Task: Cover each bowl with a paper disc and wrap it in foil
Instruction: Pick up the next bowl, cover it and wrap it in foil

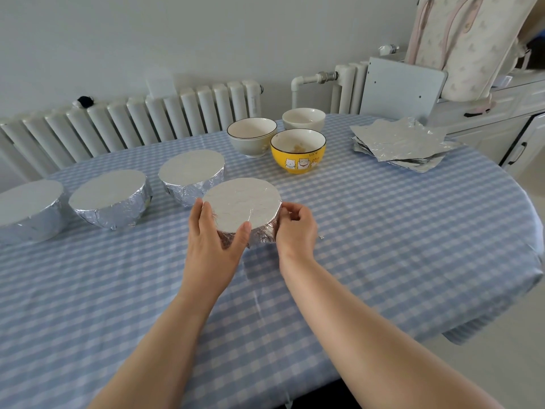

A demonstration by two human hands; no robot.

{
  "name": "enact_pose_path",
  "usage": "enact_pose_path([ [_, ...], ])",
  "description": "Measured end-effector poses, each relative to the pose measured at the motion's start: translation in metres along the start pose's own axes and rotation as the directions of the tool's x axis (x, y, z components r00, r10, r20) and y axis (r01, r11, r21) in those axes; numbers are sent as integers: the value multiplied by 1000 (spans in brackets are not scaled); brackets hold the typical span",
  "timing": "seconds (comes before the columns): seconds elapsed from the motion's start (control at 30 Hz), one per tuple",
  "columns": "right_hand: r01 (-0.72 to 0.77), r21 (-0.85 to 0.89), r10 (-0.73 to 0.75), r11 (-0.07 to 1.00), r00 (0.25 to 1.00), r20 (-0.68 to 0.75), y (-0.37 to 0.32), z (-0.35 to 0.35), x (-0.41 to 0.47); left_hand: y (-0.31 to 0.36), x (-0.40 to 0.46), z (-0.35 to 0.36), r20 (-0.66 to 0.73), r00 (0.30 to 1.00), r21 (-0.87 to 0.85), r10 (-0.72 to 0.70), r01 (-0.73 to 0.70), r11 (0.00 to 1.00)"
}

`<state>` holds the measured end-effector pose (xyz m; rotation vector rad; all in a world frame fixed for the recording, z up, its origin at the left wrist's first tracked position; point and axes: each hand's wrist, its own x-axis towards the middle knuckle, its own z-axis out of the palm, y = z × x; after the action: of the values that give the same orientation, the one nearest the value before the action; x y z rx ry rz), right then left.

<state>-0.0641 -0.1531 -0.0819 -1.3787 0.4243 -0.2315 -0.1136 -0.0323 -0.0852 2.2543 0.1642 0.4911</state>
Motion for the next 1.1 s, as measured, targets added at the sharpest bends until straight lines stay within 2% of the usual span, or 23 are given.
enact_pose_path([
  [0.17, -73, 79, 75, 994, 997, -18, 2, -1, 0, 2, 0, -1, 15, 1000, -5, -7, 7, 1000],
  [0.27, -65, 52, 67, 996, 997, -24, 5, -1, 0, 1, 0, -1, 11, 1000, -7, -8, 8, 1000],
  [0.43, 49, -123, -47, 991, 999, 22, 2, -9, -9, 3, 0, -3, 17, 1000, 6, -6, 6, 1000],
  [0.53, 180, -300, -150, 937, 981, 120, -4, -16, -21, 4, 0, -3, 20, 1000, 18, -7, 6, 1000],
  [0.63, 243, -382, -182, 892, 965, 191, -5, -18, -26, 4, 0, -4, 24, 1000, 21, -10, 9, 1000],
  [0.83, 193, -317, -114, 929, 961, 251, -5, -18, -25, 5, -1, -4, 21, 1000, 7, -15, 15, 1000],
  [1.1, 33, -310, 56, 950, 961, 272, -16, -22, -15, 5, -1, -4, 16, 1000, 18, -13, 13, 1000],
])
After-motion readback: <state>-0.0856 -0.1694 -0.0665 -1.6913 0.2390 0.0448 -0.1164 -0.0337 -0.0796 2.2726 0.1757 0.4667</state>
